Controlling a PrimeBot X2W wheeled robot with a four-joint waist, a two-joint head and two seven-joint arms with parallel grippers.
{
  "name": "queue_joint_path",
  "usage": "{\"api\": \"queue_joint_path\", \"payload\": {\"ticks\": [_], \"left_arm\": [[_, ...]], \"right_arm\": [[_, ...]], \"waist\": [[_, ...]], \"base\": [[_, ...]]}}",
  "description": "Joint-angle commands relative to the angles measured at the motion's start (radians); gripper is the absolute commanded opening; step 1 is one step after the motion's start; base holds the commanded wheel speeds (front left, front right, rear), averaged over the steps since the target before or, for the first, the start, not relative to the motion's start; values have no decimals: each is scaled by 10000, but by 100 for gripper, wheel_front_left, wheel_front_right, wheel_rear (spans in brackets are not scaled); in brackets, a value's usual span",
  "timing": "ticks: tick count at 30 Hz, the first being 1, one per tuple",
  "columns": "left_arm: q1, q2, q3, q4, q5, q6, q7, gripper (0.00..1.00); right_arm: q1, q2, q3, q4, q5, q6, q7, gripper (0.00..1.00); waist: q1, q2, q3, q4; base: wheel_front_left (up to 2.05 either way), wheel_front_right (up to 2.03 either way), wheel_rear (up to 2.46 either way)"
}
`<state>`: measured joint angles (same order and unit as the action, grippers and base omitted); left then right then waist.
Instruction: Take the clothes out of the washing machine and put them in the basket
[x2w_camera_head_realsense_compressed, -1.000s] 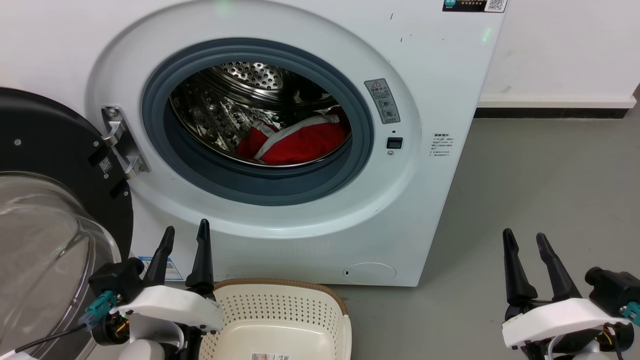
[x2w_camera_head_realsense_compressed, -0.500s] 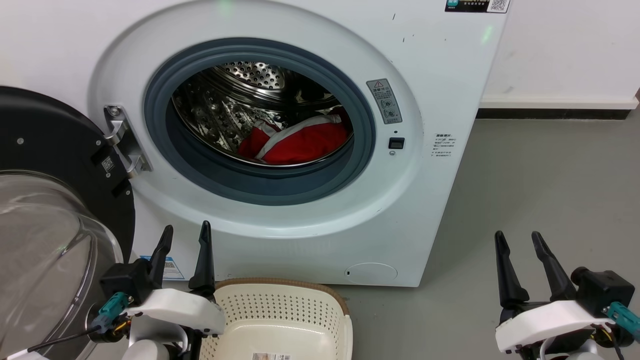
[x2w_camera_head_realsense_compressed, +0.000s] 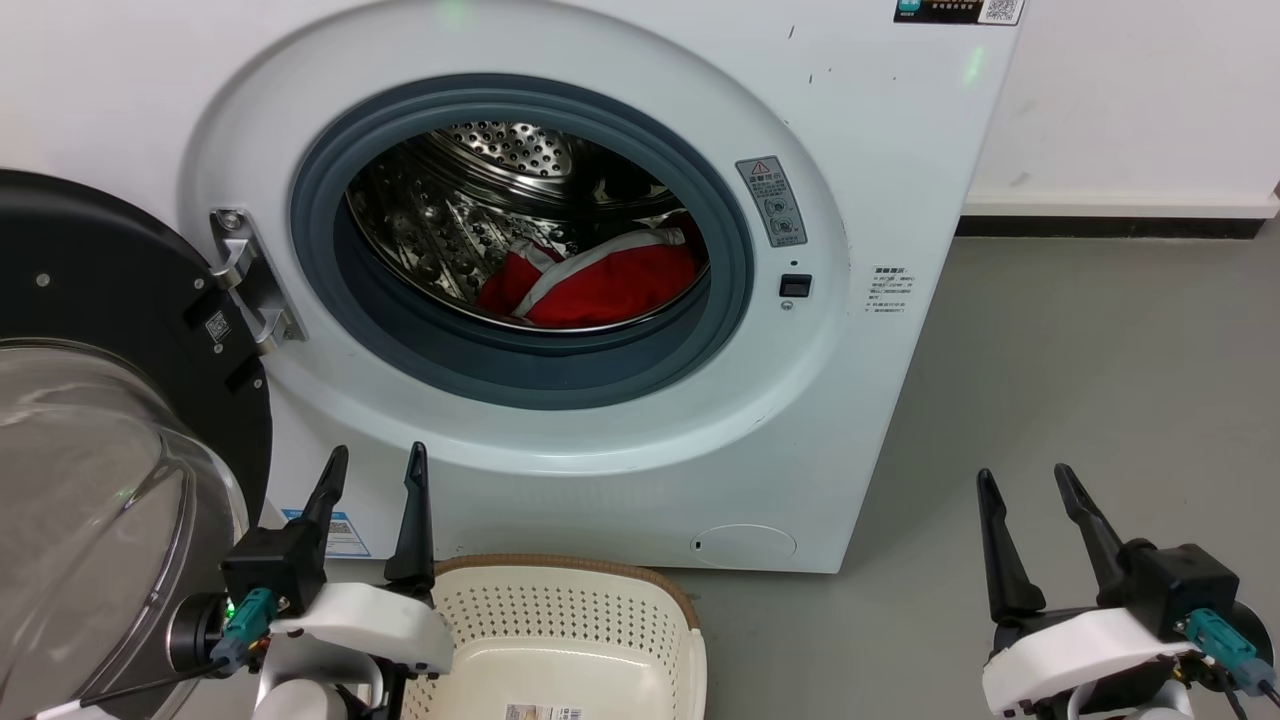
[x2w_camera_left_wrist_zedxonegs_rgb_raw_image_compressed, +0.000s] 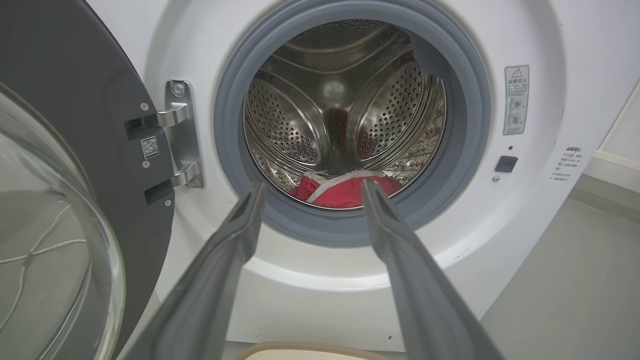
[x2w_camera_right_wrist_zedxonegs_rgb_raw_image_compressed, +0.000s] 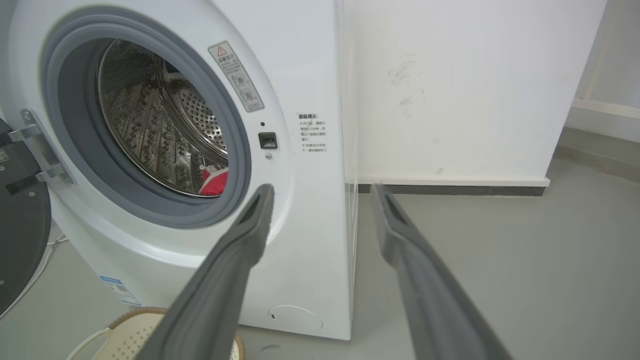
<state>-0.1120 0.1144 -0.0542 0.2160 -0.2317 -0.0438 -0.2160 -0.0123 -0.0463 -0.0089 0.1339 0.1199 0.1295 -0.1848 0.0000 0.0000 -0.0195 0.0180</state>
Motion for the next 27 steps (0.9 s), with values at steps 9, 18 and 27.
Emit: {"api": "queue_joint_path", "payload": {"ticks": [9, 18, 27], "left_arm": [[-136, -72, 118, 45, 803, -65, -264, 100], [-163, -169, 215, 161, 1364, -147, -424, 100], [-151, -290, 399, 318, 1629, -259, -496, 100]], "right_arm": [[89, -60, 142, 13, -785, 17, -233, 100], [111, -62, 166, 89, -1191, 10, -458, 100], [88, -64, 264, 218, -1279, 11, -614, 100]], "waist": [[0, 0, 1, -21], [0, 0, 10, -47], [0, 0, 6, -62]], "base": [[0, 0, 0], [0, 0, 0], [0, 0, 0]]}}
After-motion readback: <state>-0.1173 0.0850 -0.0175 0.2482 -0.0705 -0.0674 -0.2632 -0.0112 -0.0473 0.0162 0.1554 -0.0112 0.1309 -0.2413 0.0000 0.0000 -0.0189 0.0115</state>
